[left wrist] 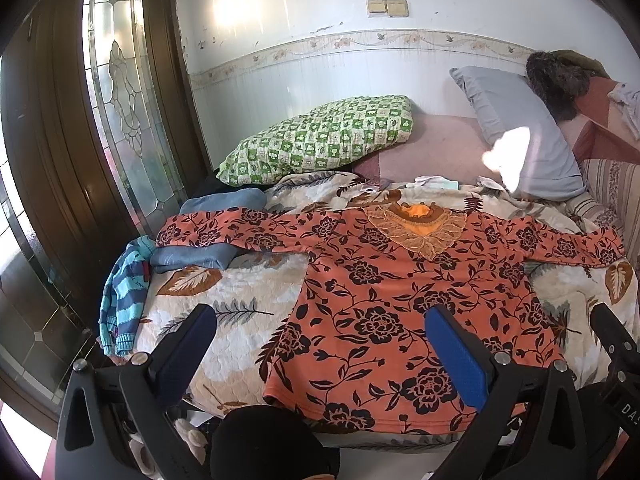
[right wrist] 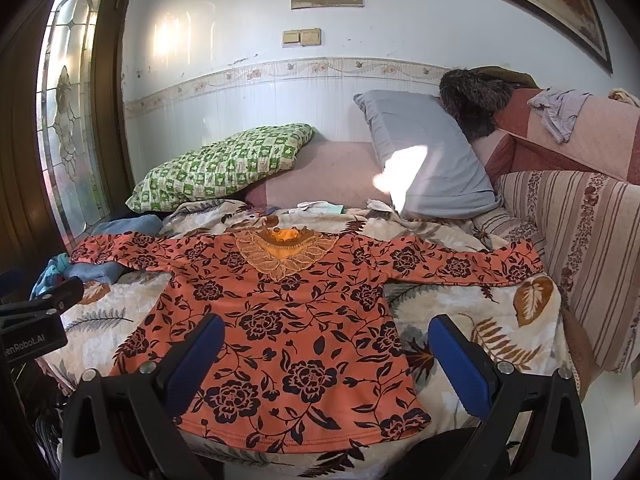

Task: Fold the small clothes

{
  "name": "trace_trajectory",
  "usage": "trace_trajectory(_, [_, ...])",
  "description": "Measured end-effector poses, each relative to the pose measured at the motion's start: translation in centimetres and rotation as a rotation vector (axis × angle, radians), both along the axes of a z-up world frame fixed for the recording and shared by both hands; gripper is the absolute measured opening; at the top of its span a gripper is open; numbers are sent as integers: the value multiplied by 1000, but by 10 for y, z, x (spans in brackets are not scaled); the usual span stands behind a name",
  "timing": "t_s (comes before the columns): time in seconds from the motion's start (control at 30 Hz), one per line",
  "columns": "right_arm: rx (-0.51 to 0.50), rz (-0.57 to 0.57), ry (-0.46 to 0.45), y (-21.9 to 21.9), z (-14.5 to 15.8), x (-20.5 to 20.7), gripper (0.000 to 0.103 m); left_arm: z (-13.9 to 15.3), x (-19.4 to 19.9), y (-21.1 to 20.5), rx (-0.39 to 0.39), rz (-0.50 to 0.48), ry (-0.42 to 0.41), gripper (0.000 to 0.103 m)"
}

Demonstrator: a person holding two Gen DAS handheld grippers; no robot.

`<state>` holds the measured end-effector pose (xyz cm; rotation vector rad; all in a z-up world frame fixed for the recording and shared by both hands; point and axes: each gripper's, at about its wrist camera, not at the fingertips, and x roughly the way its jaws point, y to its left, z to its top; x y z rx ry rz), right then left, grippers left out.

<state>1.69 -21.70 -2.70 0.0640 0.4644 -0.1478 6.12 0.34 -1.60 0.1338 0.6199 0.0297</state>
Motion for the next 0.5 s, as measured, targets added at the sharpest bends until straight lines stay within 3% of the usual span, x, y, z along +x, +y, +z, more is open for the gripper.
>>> trace_trajectory(0.33, [0,1,27,-2,-10,12,103,-10,16,-2,8,1,13,103])
trace_trajectory(0.5, [34,-18,47,-28,-18,29,103,-19,64,-10,-34,-66,67,103])
